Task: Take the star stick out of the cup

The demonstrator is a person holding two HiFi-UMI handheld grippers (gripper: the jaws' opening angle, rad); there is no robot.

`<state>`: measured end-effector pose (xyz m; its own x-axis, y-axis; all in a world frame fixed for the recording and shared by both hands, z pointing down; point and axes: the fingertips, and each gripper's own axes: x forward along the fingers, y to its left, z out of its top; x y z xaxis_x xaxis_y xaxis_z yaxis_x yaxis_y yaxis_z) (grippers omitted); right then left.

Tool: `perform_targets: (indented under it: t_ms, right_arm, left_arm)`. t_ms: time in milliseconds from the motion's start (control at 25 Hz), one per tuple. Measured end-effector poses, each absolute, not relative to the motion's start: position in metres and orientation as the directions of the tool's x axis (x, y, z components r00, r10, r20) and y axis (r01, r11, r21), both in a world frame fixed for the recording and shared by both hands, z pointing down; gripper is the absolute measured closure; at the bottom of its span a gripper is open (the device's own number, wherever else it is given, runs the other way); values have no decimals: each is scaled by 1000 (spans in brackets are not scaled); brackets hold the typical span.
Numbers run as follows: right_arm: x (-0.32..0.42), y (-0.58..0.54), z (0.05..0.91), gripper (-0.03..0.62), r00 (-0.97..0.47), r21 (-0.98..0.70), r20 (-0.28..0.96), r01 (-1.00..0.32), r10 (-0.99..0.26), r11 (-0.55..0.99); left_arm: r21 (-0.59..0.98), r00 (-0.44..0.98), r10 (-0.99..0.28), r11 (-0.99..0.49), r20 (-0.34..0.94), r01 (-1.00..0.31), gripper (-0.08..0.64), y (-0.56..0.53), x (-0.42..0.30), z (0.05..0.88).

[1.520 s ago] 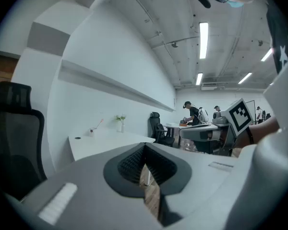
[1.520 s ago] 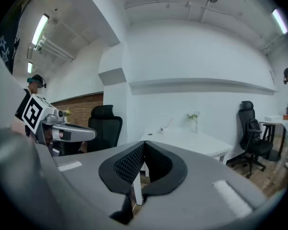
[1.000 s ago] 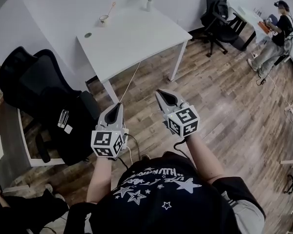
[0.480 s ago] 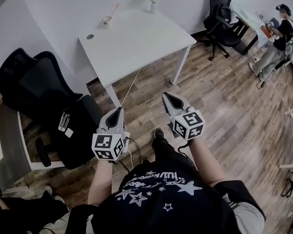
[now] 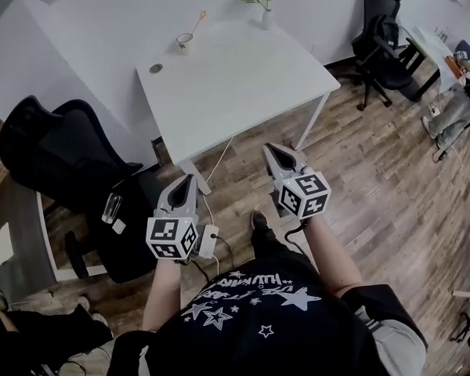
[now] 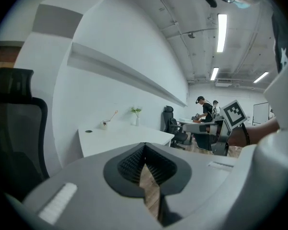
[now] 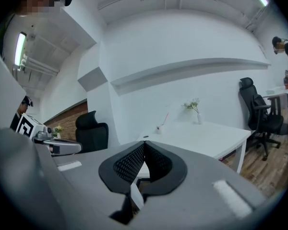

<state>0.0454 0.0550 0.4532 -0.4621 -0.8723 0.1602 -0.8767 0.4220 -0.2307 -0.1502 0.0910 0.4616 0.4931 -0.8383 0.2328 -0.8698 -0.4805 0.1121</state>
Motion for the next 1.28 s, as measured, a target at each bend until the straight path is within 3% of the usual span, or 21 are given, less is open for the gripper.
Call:
perform_targets:
  t_ms: [680, 1280]
  right_arm:
    - [92, -142, 453, 575, -586, -335, 131, -786, -800, 520]
    - [88, -202, 468, 575, -659, -376, 159, -729, -735, 573]
  left_arm:
    - [61, 352, -905, -348, 240, -936, 557, -72, -102, 442]
    - [81, 251, -935, -238, 249, -968, 557, -125, -110, 443]
